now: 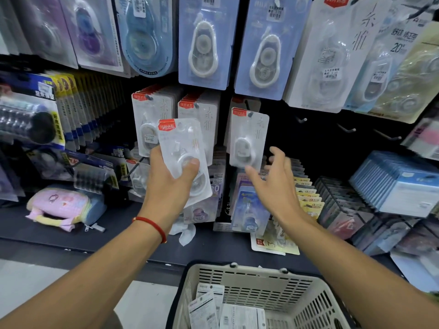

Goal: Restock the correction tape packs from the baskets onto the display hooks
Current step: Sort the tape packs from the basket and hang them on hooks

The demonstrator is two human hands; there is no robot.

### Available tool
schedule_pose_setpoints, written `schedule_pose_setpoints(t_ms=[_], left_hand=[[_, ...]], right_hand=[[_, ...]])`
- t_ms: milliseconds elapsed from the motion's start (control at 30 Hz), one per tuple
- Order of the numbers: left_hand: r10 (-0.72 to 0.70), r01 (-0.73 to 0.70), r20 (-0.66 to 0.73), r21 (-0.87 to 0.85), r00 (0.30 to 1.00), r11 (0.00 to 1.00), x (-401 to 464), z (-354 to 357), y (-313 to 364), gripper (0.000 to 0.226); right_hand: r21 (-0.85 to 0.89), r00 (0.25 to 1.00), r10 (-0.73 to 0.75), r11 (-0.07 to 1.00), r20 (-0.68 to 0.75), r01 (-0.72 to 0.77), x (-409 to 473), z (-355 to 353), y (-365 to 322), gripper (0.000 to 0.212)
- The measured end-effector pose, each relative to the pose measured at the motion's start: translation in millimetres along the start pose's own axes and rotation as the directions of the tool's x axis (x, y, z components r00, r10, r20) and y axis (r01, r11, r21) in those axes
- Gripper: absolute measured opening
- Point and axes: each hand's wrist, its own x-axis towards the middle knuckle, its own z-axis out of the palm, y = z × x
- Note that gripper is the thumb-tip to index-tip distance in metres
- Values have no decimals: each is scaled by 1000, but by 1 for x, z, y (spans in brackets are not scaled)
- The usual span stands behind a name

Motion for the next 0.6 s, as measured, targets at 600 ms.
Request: schedule_pose_setpoints(t_ms=[600], left_hand=[[93, -95, 28, 60, 995, 994, 4, -2, -12, 44]], right_hand=[[-599, 893, -393, 668, 219, 441, 101, 52, 5, 77]])
